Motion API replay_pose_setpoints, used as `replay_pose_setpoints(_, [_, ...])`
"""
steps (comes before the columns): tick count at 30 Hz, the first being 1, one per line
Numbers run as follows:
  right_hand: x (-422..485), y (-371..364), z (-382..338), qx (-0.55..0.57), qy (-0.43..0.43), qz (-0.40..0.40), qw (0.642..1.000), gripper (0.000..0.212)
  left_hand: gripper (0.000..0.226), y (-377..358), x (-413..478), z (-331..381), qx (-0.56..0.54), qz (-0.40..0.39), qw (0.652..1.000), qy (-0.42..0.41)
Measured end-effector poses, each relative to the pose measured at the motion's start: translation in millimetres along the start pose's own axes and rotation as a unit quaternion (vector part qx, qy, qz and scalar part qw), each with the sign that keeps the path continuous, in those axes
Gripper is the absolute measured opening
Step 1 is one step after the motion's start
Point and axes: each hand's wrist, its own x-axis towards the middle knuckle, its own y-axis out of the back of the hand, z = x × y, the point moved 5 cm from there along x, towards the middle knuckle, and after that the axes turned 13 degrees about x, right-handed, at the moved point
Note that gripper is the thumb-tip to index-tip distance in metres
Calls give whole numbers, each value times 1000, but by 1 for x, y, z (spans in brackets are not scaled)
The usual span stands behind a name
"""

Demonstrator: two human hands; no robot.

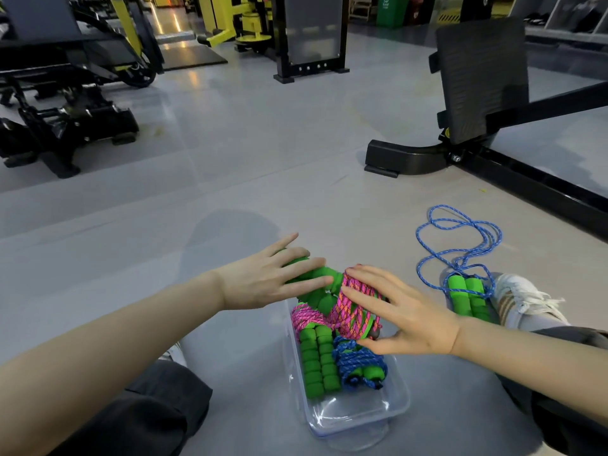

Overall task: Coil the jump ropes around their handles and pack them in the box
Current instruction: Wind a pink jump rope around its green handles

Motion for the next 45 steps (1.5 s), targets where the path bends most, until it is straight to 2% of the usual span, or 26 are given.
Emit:
replay_pose_setpoints(3, [3,2,-3,8,-17,29,999,70,77,-1,2,-1,11,-7,1000,1])
replay_pose_setpoints(10, [5,6,-8,26,-87,82,993,71,53,0,19,-4,38,-15,999,34])
replay_pose_setpoints(15, [-1,6,-7,37,-113,30,992,76,44,5,15,2,10,1,1000,27])
replay_pose_setpoints(19, [1,-2,-25,56,-156,71,984,73,47,-3,14,3,4,-13,1000,26])
replay_pose_setpoints(22, [1,-20,-47,71,-252,141,955,72,51,-10,21,10,12,-36,999,6])
replay_pose_setpoints(25, [-3,-47,-64,79,-364,195,907,75,49,-18,24,25,8,-58,998,-26])
replay_pose_setpoints(30, [-8,-84,-80,109,-468,212,851,83,44,-29,18,51,41,-120,989,-76])
replay_pose_setpoints(34, [-20,-97,-77,88,-457,203,861,75,30,-35,13,66,-11,-114,991,-64])
replay_pose_setpoints(38, [-31,-106,-68,100,-451,184,868,68,34,-50,17,84,-42,-195,978,-64])
replay_pose_setpoints(40, [-35,-112,-66,96,-450,179,870,64,35,-51,21,86,-79,-206,975,-39])
replay_pose_setpoints(43, [-38,-120,-67,78,-453,164,873,61,49,-49,26,86,-144,-246,958,-14])
replay_pose_setpoints(45, [-38,-122,-69,69,-461,151,872,60,65,-49,23,86,-181,-329,927,19])
